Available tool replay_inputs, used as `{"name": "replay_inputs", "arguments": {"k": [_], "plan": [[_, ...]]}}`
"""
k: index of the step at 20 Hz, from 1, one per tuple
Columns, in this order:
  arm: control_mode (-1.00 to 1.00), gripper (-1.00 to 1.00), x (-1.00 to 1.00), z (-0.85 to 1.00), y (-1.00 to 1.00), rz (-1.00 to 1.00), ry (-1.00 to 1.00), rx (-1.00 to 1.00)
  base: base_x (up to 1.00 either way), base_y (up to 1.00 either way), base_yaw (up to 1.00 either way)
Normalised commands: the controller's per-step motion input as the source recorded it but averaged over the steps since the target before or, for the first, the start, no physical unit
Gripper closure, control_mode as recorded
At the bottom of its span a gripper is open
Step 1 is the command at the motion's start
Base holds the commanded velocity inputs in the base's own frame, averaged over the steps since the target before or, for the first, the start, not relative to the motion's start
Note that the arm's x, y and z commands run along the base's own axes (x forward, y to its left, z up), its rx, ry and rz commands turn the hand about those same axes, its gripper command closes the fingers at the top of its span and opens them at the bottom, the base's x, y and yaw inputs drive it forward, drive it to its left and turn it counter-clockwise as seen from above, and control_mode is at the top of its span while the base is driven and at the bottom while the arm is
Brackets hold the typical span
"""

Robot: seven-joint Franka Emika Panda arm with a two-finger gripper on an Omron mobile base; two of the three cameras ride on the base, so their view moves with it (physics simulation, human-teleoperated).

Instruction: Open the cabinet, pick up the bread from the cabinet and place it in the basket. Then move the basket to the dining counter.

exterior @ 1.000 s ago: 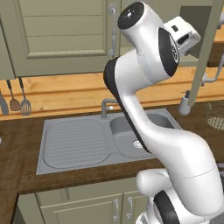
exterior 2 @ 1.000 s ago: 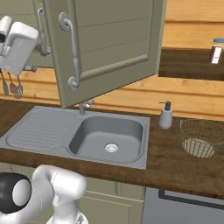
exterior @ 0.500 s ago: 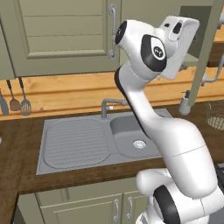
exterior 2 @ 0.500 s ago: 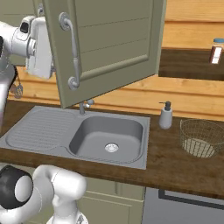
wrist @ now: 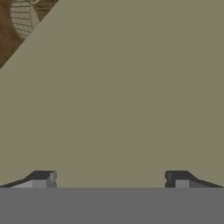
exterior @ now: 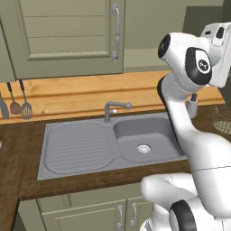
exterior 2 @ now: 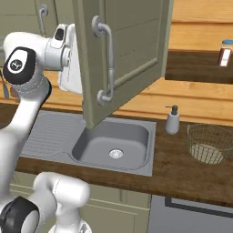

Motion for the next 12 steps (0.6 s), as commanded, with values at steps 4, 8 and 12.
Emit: {"name": "replay_inputs", "arguments": {"k": [4,8,12], "plan": [[-1.00,-1.00,0.30,-0.01,-0.91,0.14,0.02,0.00,0.00,0.00,0.00],[-1.00,-1.00,0.19,0.00,-0.63,0.13,0.01,0.03,0.00,0.00,0.00],[-1.00,-1.00,0.00,-0.01,-0.01,0.01,0.00,0.00,0.00,0.00,0.00]]}}
